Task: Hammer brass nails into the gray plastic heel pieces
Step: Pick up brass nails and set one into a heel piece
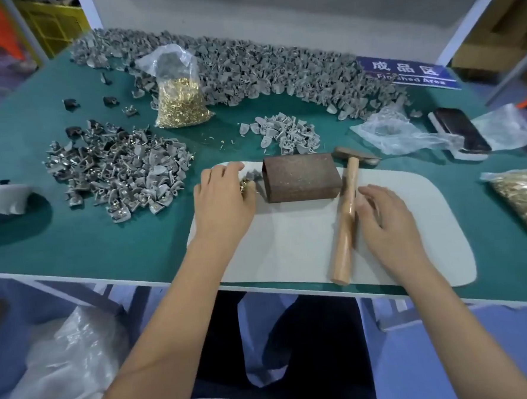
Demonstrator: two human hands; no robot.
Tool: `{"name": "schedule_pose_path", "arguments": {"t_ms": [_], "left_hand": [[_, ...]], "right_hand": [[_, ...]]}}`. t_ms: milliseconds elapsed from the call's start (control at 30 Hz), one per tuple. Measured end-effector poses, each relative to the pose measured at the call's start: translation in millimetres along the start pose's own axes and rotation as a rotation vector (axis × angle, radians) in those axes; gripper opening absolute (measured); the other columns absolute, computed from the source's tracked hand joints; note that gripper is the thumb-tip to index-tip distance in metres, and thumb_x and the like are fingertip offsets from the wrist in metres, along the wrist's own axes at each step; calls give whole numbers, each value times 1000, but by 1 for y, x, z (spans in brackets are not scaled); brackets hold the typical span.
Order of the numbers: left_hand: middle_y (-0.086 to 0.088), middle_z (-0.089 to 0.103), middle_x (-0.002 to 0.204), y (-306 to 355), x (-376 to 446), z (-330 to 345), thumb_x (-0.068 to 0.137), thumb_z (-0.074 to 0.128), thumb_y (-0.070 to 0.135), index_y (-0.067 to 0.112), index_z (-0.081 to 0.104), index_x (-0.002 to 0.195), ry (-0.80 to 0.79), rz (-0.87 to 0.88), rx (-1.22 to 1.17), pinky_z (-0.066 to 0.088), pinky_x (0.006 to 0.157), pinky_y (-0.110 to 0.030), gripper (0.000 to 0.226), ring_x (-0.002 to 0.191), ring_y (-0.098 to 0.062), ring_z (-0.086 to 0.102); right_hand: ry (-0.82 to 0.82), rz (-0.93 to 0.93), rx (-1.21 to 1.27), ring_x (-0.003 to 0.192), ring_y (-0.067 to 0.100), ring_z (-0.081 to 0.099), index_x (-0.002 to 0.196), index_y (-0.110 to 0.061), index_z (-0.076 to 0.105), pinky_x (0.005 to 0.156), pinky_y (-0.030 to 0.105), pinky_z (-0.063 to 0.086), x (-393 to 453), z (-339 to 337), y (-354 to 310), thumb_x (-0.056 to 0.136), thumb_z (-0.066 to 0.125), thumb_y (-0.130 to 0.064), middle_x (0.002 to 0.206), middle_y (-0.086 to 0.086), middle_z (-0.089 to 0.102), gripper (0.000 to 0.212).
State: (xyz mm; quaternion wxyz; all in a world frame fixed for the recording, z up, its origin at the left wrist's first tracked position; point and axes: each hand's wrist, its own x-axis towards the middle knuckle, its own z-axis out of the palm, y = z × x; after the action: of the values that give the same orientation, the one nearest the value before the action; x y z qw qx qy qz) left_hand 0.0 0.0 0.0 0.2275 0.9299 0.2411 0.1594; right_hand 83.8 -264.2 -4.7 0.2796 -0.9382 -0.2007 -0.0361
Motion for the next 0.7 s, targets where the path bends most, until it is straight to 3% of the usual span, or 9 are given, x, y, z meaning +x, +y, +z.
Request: {"name": "schedule_pose_path", "arguments": {"t_ms": [100,167,433,567,633,700], "left_hand": [[-6,58,134,3,9,7,100,55,26,18,53,139,10,41,-47,34,106,-42,39,130,-29,43],[-6,57,130,3,15,11,99,55,22,17,56,136,-14,66,-42,35,105,-41,37,127,-28,44],[-5,56,113,-3,29,16,97,59,13,16,69,120,-42,139,-128,41,98,-35,26,114,-27,46],[0,62,118,-1,35,9,104,46,27,25,65,124,3,130,-62,38,98,-41,27,118,-24,49],[4,64,119,5,34,4,106,38,36,28,64,121,97,141,-123,36,96,-40,32,119,-22,49],[7,61,127,17,31,-1,102,39,52,29,60,129,75,233,-248,37,99,-34,41,126,-18,46]], "right_hand": [[-53,37,-23,140,21,43,138,-20,59,118,45,34,-3,-4,-4,91,44,-71,148,2,52,71],[-70,39,-60,140,17,41,140,-25,56,117,41,32,-5,-4,-5,86,52,-76,149,-3,48,75],[-80,20,-68,139,23,43,142,-13,58,117,46,35,-7,-5,0,93,65,-44,147,3,50,58],[-71,20,-62,138,26,44,138,-11,60,116,49,36,-8,-6,-3,93,66,-36,144,3,51,52],[-72,33,-55,140,27,44,140,-10,60,117,51,35,-7,-6,-3,93,69,-32,146,4,52,53],[-61,31,-31,140,28,45,139,-10,61,117,52,35,-7,-6,-4,90,70,-30,146,4,53,54]]}}
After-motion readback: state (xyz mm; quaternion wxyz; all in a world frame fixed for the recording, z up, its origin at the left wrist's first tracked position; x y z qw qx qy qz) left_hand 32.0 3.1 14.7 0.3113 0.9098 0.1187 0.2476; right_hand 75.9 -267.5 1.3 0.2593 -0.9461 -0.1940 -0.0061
